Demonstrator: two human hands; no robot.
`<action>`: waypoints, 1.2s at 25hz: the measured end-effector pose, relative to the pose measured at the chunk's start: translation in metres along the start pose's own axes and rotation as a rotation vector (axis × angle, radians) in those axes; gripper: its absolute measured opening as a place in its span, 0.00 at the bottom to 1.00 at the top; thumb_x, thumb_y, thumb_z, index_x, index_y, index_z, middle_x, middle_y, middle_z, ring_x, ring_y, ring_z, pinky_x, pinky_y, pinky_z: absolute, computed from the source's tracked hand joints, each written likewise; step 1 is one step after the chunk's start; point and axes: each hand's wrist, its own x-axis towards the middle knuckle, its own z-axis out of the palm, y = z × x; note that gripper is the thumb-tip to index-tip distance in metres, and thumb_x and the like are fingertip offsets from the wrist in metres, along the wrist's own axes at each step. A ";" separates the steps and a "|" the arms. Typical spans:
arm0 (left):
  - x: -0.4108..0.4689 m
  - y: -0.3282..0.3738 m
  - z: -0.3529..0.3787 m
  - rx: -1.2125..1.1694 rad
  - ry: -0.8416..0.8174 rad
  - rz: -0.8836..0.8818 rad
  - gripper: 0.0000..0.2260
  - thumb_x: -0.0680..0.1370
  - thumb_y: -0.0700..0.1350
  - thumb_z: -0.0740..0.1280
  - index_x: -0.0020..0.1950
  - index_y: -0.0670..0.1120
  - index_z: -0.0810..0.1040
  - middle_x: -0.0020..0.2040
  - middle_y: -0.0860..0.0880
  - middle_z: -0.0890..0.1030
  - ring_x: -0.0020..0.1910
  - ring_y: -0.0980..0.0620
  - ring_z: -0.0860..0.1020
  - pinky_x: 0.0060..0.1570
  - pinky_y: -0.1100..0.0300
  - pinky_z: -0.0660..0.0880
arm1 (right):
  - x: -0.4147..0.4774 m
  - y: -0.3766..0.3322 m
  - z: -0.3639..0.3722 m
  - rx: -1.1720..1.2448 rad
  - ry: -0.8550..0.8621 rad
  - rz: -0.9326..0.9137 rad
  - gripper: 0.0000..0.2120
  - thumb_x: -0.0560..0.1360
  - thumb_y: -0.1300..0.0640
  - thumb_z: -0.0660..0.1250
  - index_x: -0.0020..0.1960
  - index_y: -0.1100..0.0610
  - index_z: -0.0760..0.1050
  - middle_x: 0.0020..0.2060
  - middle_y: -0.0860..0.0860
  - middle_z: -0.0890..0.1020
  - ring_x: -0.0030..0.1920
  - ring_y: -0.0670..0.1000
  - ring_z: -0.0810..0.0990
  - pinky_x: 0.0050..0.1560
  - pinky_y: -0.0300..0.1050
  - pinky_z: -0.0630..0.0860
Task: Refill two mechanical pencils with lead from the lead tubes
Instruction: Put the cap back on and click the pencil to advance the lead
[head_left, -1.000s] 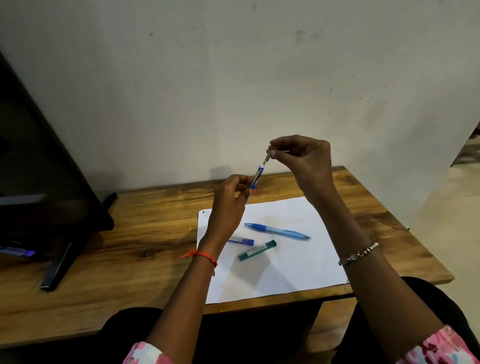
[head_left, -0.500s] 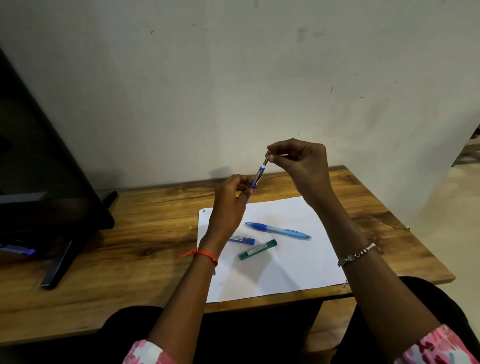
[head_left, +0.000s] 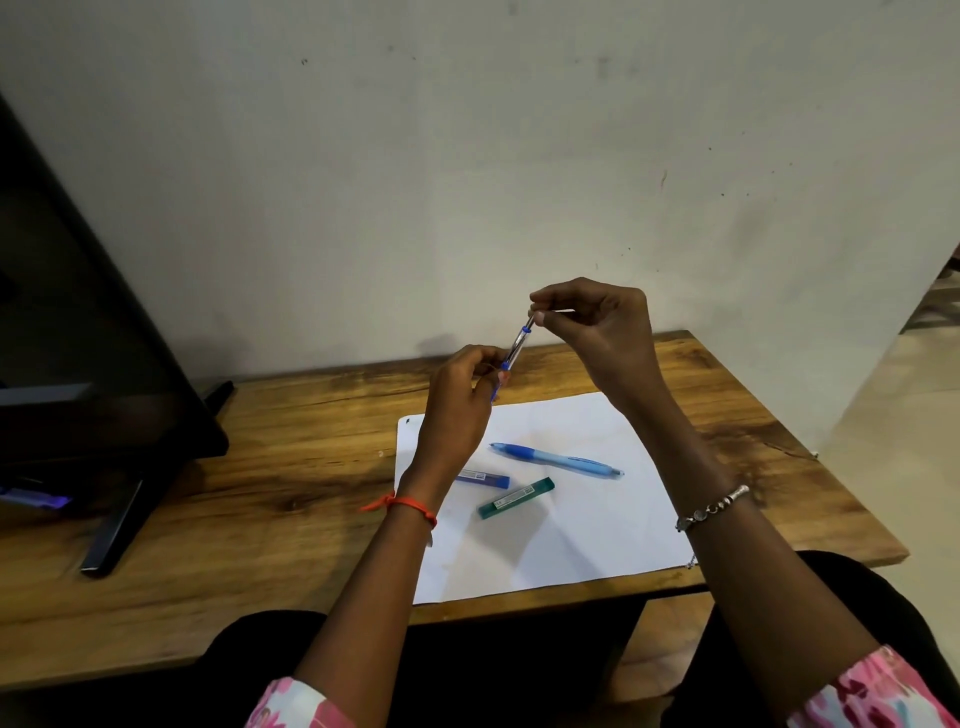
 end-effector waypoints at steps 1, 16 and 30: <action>0.000 0.001 0.000 -0.013 0.001 -0.005 0.09 0.76 0.35 0.62 0.55 0.37 0.76 0.47 0.49 0.77 0.39 0.60 0.75 0.37 0.80 0.71 | 0.000 0.000 0.000 -0.006 -0.003 -0.011 0.10 0.71 0.67 0.69 0.51 0.62 0.80 0.45 0.53 0.82 0.46 0.54 0.83 0.52 0.43 0.80; 0.008 0.041 0.001 -0.481 0.022 -0.101 0.06 0.76 0.39 0.63 0.51 0.46 0.77 0.45 0.50 0.81 0.45 0.53 0.81 0.45 0.65 0.79 | 0.010 -0.027 0.018 0.264 -0.156 0.324 0.18 0.80 0.49 0.53 0.51 0.59 0.78 0.48 0.54 0.84 0.49 0.53 0.83 0.45 0.40 0.80; 0.002 0.024 0.002 -1.339 -0.222 -0.681 0.23 0.78 0.56 0.55 0.52 0.38 0.79 0.47 0.41 0.84 0.45 0.46 0.84 0.48 0.53 0.79 | 0.067 -0.113 -0.001 0.865 -0.228 0.365 0.25 0.76 0.42 0.50 0.25 0.55 0.55 0.15 0.47 0.57 0.17 0.46 0.52 0.20 0.33 0.51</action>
